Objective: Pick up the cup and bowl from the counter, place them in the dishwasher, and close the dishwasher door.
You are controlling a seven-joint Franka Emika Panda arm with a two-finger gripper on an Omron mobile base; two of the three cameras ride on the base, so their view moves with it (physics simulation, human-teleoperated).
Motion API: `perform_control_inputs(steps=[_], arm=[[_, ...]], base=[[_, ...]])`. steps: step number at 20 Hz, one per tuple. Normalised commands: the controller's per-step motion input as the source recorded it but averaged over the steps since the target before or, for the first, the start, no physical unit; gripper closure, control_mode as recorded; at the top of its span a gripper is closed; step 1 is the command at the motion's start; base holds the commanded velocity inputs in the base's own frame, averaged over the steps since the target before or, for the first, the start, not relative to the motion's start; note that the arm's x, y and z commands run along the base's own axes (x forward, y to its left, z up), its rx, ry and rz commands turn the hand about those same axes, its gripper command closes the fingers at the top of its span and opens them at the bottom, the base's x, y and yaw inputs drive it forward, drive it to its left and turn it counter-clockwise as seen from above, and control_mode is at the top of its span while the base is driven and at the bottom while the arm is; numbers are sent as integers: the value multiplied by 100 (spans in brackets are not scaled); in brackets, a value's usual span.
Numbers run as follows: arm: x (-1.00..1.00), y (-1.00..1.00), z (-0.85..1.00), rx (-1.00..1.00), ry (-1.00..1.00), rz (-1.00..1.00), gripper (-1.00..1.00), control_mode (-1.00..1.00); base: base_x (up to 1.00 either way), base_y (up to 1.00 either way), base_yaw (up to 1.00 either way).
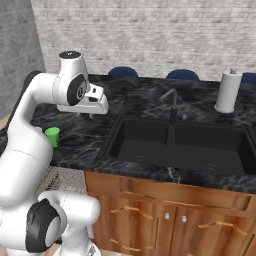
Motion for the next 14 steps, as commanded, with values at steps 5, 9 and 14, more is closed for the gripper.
perform_control_inputs(steps=[5,9,14], arm=[[0,1,-1,0,0,0,-100,-100],[0,14,-6,0,0,0,-100,-100],[1,21,-7,0,0,0,-100,-100]], base=[[0,0,0],[0,0,0],[0,0,0]])
